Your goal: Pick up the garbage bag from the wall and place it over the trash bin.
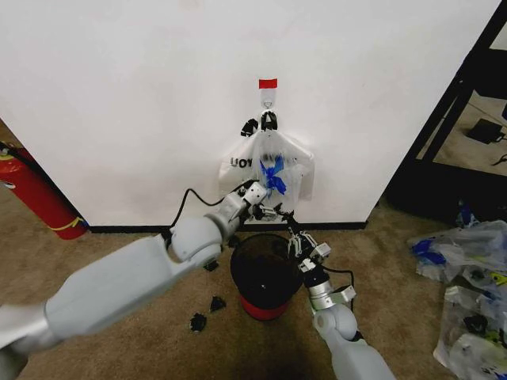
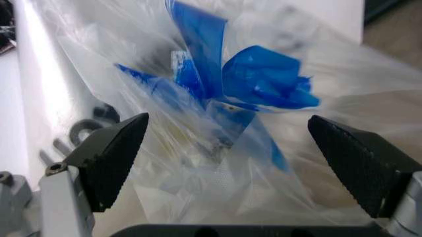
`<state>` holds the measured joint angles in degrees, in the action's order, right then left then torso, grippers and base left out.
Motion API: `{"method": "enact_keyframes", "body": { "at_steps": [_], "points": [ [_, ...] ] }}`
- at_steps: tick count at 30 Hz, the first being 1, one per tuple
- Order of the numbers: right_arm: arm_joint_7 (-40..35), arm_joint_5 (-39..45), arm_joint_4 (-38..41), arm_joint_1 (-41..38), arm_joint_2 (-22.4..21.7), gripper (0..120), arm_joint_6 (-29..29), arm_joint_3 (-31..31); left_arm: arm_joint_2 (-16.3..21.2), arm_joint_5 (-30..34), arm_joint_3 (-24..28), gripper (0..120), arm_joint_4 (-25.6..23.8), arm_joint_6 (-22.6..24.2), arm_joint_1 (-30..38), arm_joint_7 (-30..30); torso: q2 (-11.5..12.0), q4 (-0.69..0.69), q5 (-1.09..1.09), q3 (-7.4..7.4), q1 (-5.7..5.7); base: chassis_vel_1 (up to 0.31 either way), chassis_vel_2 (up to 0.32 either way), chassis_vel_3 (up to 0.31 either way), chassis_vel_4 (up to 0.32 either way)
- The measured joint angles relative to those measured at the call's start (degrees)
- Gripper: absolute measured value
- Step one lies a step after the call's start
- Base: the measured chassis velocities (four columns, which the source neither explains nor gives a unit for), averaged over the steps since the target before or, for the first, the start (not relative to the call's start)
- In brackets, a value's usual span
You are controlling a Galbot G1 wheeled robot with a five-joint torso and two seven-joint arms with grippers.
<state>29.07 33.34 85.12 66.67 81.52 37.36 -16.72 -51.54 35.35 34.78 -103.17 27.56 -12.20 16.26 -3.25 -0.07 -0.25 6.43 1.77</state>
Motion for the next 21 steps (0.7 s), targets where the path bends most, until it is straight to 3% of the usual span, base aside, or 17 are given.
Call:
{"method": "enact_keyframes", "body": {
  "at_steps": [7, 11, 13, 21],
  "points": [
    [-0.13, -0.44, 1.36, 0.5, -0.02, 0, 0.37, -0.03, -1.07, -0.61, 3.88, 88, 0.98, 5.63, 3.28, 0.98, 0.0, 0.01, 0.02, -0.01, 0.0, 0.0, 0.0, 0.0, 0.0],
    [-0.61, -0.34, 2.43, 0.52, -0.42, 0, 0.38, -0.08, -1.42, -3.95, 5.77, 76, 1.73, 8.43, 4.39, 1.99, 0.0, 0.01, 0.01, -0.01, 0.0, 0.0, 0.0, 0.0, 0.0],
    [-0.82, -0.2, 2.83, 0.58, -0.5, 0, 0.38, -0.07, -1.54, -5.66, 5.78, 66, 1.96, 9.46, 4.5, 3.16, 0.0, 0.01, 0.01, -0.01, 0.0, 0.0, 0.0, 0.0, 0.0],
    [-1.15, -0.09, 2.42, 0.61, -0.49, 0, 0.41, -0.03, -1.33, -5.85, 2.61, 55, 0.09, 10.94, 3.25, 6.32, -0.01, 0.01, 0.02, -0.01, -0.01, 0.0, 0.0, 0.0, 0.0]
  ]
}}
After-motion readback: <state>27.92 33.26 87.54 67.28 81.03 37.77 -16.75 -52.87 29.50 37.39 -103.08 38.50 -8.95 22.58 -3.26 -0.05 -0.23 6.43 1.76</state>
